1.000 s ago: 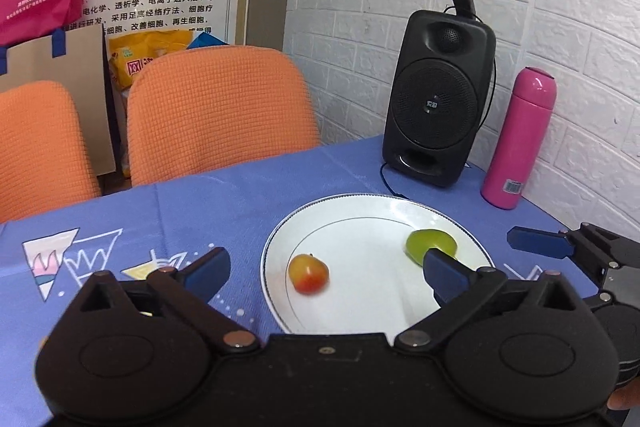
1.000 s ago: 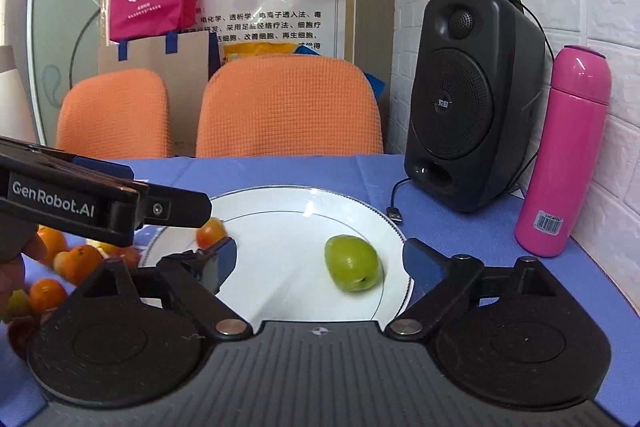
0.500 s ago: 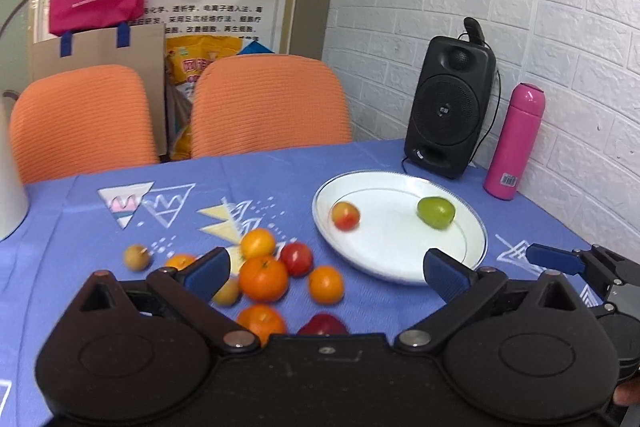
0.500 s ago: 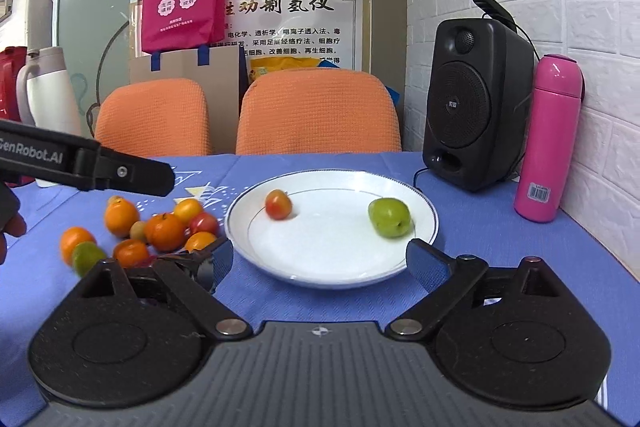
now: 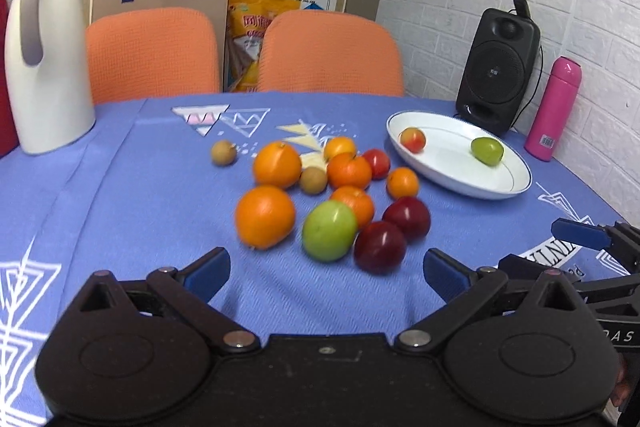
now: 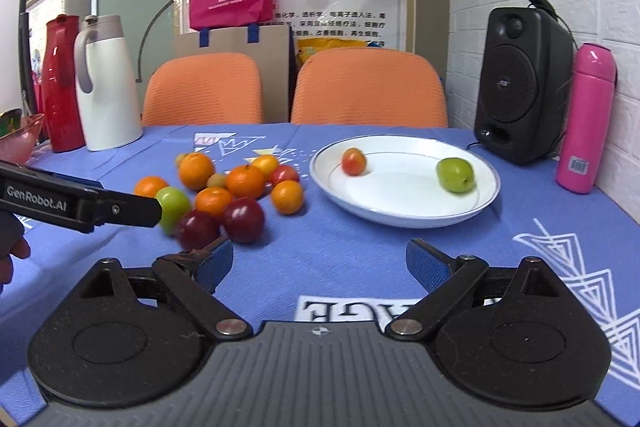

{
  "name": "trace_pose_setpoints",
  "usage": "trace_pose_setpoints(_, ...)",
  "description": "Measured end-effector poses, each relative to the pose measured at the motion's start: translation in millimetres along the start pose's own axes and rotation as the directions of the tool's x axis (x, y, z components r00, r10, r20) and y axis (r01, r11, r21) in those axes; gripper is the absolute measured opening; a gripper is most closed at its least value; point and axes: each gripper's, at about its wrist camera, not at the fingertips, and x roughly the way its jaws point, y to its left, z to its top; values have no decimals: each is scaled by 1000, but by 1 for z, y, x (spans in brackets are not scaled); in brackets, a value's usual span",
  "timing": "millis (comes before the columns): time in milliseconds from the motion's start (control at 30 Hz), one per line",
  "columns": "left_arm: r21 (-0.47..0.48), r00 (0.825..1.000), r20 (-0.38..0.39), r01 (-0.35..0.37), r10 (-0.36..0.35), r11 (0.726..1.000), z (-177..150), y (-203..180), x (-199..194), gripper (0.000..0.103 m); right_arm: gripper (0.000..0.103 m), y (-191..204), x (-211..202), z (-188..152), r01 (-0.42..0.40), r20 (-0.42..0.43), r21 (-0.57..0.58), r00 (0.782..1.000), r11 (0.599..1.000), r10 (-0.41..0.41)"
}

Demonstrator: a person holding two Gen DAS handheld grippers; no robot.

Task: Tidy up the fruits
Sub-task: 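Move both tools back toward the fruit cluster, then grasp a red plum with the left tool while the right tool grasps another red plum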

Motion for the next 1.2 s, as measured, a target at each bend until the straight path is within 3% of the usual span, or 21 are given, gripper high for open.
trace_pose_setpoints(300,-32,994,-19,103,-104,994,-18,10,-6,103,103,18,4,0,-50,-24,-3,998,999,50)
trace_pose_setpoints(667,-26,979,-36,200,-201,979,-15,8,-2,103,103,28,29,21,-57,-44,24,997,998,58)
trace_pose_setpoints(800,-21,972,-52,227,-228,974,-13,5,6,75,103,32,41,25,-73,-66,19,995,997,74)
trace_pose_setpoints(1000,-34,968,-64,241,-243,970,-10,4,13,75,103,29,57,30,-101,-101,52,989,994,106)
trace_pose_setpoints(1200,-38,970,-63,233,-235,972,-5,4,17,75,89,28,73,32,-125,-125,89,983,988,136)
